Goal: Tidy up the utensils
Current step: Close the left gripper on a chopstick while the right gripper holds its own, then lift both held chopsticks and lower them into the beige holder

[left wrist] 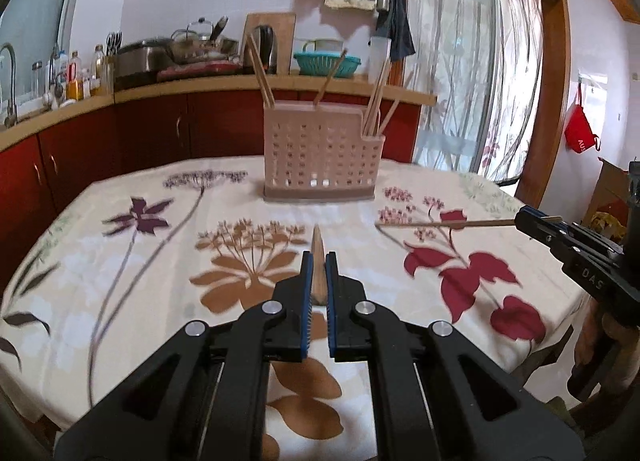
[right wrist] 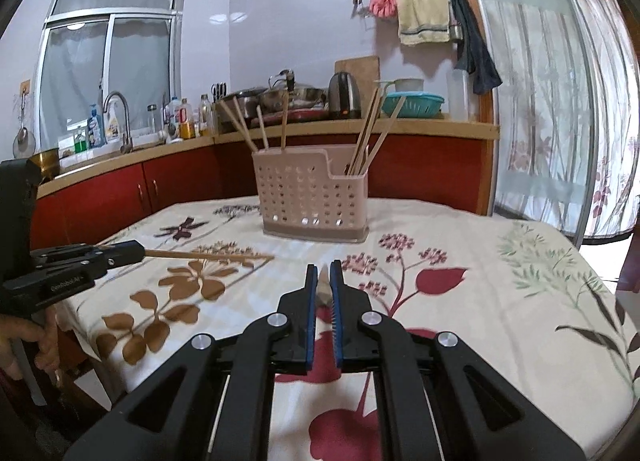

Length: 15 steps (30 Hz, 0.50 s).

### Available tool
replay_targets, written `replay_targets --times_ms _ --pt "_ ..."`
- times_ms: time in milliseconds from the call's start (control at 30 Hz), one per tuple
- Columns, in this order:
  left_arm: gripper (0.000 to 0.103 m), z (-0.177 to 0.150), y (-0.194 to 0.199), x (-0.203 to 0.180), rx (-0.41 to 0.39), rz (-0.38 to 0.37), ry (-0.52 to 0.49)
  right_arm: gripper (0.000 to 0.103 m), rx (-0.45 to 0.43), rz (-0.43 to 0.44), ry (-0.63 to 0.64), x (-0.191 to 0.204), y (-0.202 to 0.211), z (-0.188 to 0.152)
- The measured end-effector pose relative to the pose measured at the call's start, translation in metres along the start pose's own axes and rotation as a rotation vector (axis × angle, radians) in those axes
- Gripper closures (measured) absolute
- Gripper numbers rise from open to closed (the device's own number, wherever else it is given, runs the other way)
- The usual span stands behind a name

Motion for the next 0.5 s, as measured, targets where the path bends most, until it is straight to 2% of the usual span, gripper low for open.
replay_targets --times_ms 267,500 --pt "0.096 0.037 0.029 0.0 -0.044 0.029 -0.026 0.096 -0.035 -0.026 -0.013 -0.007 0.013 0.03" --pt "0.096 0.062 0.031 0.012 0.001 0.02 0.009 0.096 -0.016 -0.035 0.006 -0.005 0.008 0.053"
Point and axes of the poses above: each gripper's, at about its wrist camera, not at the fingertips, and y roughly against the way its jaws point, x to its left, z to its top, the point moved 4 cm from there along -y, roughly the way its jaws point, and after that the axes turned 11 degrees about -z, right-handed, at the moved point
